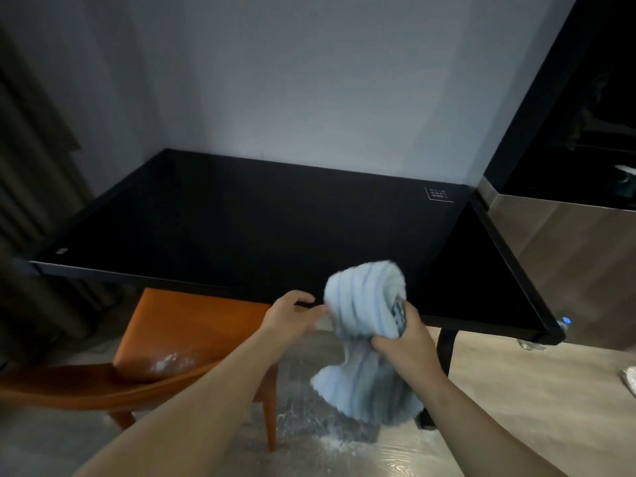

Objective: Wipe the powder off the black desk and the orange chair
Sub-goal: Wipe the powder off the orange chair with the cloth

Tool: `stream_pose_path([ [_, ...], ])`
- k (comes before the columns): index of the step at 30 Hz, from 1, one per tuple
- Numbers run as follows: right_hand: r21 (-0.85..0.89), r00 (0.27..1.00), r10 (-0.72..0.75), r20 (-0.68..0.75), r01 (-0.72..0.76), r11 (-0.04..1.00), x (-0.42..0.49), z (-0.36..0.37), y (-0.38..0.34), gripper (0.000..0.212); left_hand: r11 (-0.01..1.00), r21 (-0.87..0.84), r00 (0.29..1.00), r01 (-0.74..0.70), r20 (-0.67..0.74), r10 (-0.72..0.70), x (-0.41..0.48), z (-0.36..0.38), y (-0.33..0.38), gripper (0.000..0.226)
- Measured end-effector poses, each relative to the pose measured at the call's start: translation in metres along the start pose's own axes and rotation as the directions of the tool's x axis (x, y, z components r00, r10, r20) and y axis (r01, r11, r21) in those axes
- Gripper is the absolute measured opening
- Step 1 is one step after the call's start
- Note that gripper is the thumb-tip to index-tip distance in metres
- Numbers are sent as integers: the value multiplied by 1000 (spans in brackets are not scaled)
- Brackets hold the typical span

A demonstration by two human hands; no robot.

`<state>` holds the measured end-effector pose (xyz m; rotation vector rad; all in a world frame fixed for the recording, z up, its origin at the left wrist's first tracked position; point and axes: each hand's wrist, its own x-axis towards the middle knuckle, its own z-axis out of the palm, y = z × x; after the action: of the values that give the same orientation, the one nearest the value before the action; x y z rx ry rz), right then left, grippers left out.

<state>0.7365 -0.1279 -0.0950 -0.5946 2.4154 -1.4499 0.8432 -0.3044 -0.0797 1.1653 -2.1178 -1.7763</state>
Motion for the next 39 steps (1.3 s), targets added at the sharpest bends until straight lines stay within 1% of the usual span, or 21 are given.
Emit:
stream_pose_path([
  [1,-63,999,34,28,-32,998,-1,0,9,61,993,115,1000,-13,-17,15,-2,-7,-10,26],
  [2,-103,998,62,16,-60,993,-2,1,16,59,973,227,998,-35,-36,45,-3,-13,-20,25],
  [4,-124,995,96,5,-95,988,-2,7,21,61,903,424,991,-70,-77,113,-6,-24,-41,27],
  [6,-138,989,123,77,-112,984,-3,16,19,64,796,599,982,-83,-86,167,-11,-36,-60,31],
  [9,-104,974,128,188,-110,989,-2,33,13,69,632,774,984,-34,-86,159,-17,-51,-83,37],
  [12,-119,969,113,220,-88,989,0,50,-3,77,535,844,988,41,-115,105,-24,-63,-97,41],
  [17,-242,979,20,204,31,970,-9,87,-34,82,466,882,992,67,-109,63,-41,-91,-114,47],
  [20,-271,982,-62,178,110,956,-17,111,-52,81,459,886,996,68,-91,26,-50,-117,-123,54],
  [22,-285,974,-123,188,174,943,-20,131,-65,79,447,893,998,46,-64,24,-53,-137,-132,57],
  [25,-363,947,-171,272,265,893,-24,167,-83,74,394,919,1000,2,-11,20,-54,-168,-144,66],
  [27,-461,904,-133,406,329,824,-32,194,-92,71,357,933,999,-36,28,27,-55,-192,-153,69],
  [28,-504,857,-115,503,398,766,-36,206,-94,69,332,941,998,-59,51,33,-56,-203,-158,65],
  [30,-535,710,-77,700,593,602,-41,228,-96,73,290,951,994,-108,105,26,-56,-227,-168,51],
  [31,-524,638,-56,768,677,517,-41,230,-94,80,294,947,992,-129,125,31,-56,-230,-169,41],
  [32,-511,584,-40,811,740,437,-38,227,-91,89,298,943,989,-148,143,39,-55,-229,-168,32],
  [33,-522,569,-25,822,770,366,-40,230,-90,97,302,938,985,-170,165,43,-53,-232,-169,26],
  [34,-561,593,-28,804,774,294,-43,234,-88,101,304,933,981,-194,187,51,-51,-234,-170,22],
  [35,-613,636,-51,770,759,221,-47,239,-87,99,296,931,976,-216,206,64,-50,-234,-172,22],
  [36,-663,679,-81,730,731,159,-52,244,-86,92,284,930,973,-233,221,72,-48,-235,-174,22],
  [37,-697,707,-97,700,707,121,-57,249,-87,82,277,928,969,-249,235,82,-46,-235,-177,22],
  [39,-701,707,-81,703,708,90,-58,255,-91,65,268,923,961,-275,257,101,-44,-236,-182,21],
])
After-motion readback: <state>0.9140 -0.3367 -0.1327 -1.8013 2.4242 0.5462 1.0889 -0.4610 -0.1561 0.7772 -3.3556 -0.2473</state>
